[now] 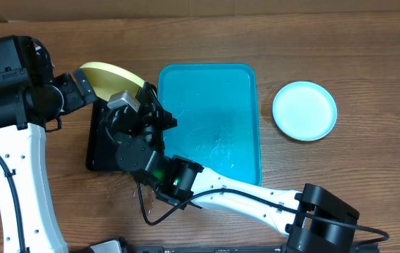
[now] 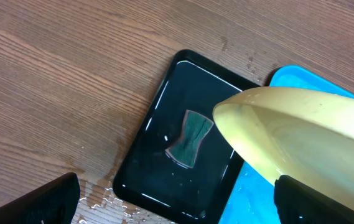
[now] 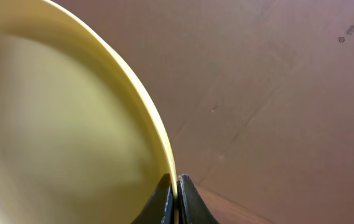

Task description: Clean dirty plates on tray and stack at the side

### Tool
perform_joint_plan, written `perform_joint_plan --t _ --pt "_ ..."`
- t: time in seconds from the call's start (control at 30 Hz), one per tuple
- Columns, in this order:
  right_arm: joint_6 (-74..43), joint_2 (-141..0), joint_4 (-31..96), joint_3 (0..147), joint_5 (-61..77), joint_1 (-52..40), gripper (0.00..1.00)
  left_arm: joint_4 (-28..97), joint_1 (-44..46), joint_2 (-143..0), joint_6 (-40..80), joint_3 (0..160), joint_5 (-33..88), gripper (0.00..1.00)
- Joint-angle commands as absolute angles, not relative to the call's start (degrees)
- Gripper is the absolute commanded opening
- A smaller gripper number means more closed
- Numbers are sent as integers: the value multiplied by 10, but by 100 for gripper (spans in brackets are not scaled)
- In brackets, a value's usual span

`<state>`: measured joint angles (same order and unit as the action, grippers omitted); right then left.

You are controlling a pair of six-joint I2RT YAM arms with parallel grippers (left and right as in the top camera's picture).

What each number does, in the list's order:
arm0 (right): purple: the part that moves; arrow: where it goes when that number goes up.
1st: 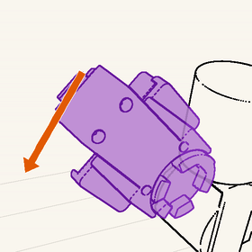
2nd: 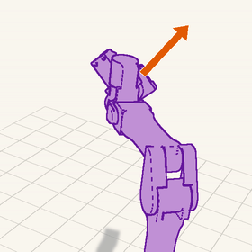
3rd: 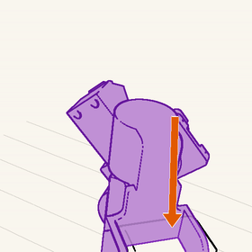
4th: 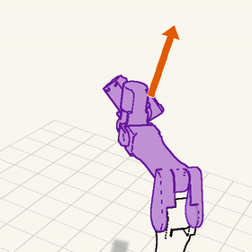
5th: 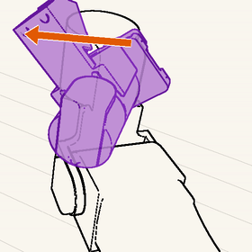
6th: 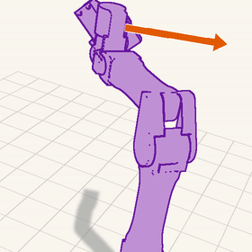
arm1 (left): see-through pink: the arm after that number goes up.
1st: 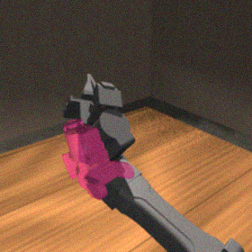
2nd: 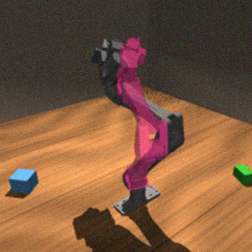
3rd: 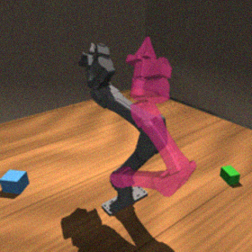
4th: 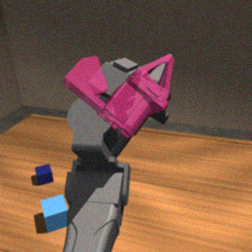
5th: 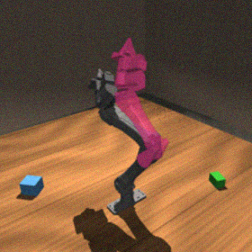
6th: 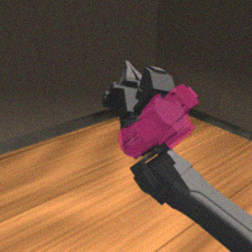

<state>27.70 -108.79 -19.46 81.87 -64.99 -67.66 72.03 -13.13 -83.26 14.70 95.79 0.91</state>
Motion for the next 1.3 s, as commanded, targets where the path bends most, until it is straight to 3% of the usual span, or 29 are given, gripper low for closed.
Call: perform_joint_plan --t 0.0,0.3,0.5,0.77,0.9,1.27 --pt "275 -1067 -201 834 -660 -679 4 719 -131 -833 154 965 13 100" --pt "254 -1067 -192 833 -660 -679 4 719 -131 -833 154 965 13 100" --pt "68 -1067 -47 832 -642 -673 4 719 -131 -833 154 965 13 100" --pt "-202 -1067 146 832 -465 -628 4 719 -131 -833 154 965 13 100" --pt "-271 -1066 185 832 -421 -597 4 719 -131 -833 154 965 13 100" --pt "-330 -974 295 832 -280 -482 4 719 -131 -833 154 965 13 100"
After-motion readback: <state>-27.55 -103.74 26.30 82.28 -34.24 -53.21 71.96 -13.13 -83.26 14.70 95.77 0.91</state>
